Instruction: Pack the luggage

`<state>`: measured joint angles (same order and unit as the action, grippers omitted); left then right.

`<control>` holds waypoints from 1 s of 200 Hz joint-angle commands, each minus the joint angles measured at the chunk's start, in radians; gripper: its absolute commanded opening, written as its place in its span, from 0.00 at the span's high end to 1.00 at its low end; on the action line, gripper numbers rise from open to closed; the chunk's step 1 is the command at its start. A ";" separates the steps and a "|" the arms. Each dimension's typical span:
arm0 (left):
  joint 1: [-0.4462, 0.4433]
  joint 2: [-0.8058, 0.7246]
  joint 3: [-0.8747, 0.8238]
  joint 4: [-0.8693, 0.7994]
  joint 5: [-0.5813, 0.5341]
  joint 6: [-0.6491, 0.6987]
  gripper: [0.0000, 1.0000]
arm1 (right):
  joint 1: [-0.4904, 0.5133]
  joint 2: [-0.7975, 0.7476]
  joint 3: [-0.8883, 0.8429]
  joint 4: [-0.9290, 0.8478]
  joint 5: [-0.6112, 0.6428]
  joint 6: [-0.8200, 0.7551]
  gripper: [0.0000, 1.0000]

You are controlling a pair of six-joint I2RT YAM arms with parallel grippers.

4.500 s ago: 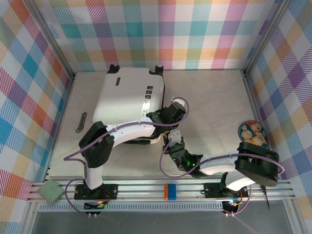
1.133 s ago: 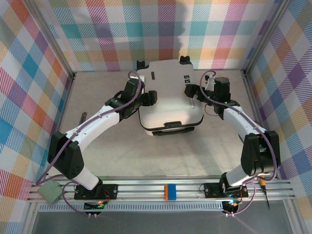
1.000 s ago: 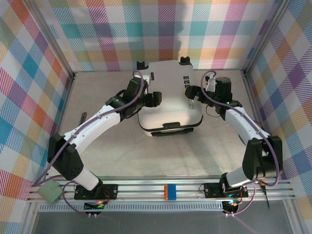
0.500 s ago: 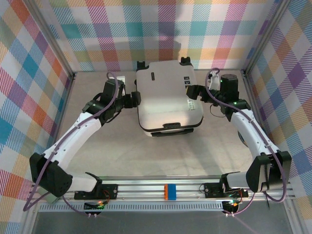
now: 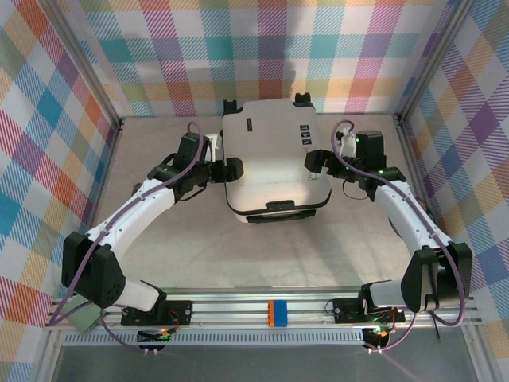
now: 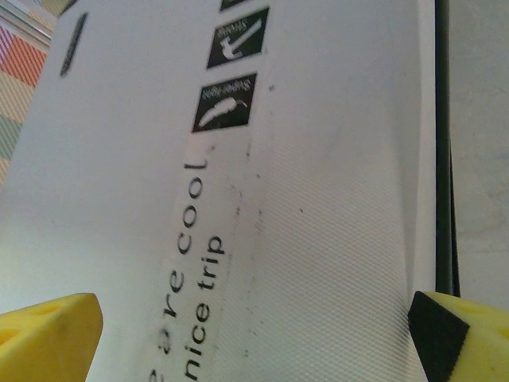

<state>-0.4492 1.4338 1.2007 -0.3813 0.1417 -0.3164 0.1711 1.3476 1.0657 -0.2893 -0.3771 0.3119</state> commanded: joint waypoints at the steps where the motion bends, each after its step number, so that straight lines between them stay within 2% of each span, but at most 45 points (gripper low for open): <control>1: -0.003 0.034 0.001 0.039 0.093 -0.026 0.13 | 0.002 0.015 -0.014 0.011 -0.069 0.001 0.01; 53: -0.070 0.101 0.073 0.084 0.188 -0.058 0.13 | 0.011 0.069 -0.014 0.106 -0.246 0.063 0.01; 93: -0.120 0.189 0.179 0.068 0.178 -0.056 0.14 | 0.051 0.096 0.005 0.123 -0.252 0.077 0.00; 124: -0.121 0.184 0.183 0.051 0.131 -0.038 0.15 | 0.051 0.100 0.013 0.104 -0.235 0.061 0.00; 147: -0.120 0.151 0.196 0.005 0.054 0.005 0.14 | 0.049 0.071 0.014 0.070 -0.144 0.034 0.00; 167: -0.118 0.092 0.226 -0.064 -0.083 0.060 0.13 | 0.029 -0.004 0.010 0.045 -0.005 0.021 0.01; 179: -0.110 0.036 0.238 -0.100 -0.163 0.079 0.10 | 0.003 -0.061 0.016 0.025 0.060 0.015 0.01; 181: -0.109 0.026 0.240 -0.105 -0.175 0.082 0.03 | 0.001 -0.071 0.019 0.020 0.069 0.012 0.01; 184: -0.105 0.011 0.242 -0.113 -0.186 0.085 0.00 | -0.004 -0.091 0.022 0.015 0.090 0.009 0.01; 200: -0.075 -0.071 0.240 -0.133 -0.212 0.102 0.00 | -0.031 -0.157 0.052 -0.032 0.148 -0.015 0.01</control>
<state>-0.5419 1.5230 1.3888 -0.4713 0.0174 -0.2863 0.1616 1.3151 1.0641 -0.2436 -0.3084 0.3313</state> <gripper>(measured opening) 0.991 0.990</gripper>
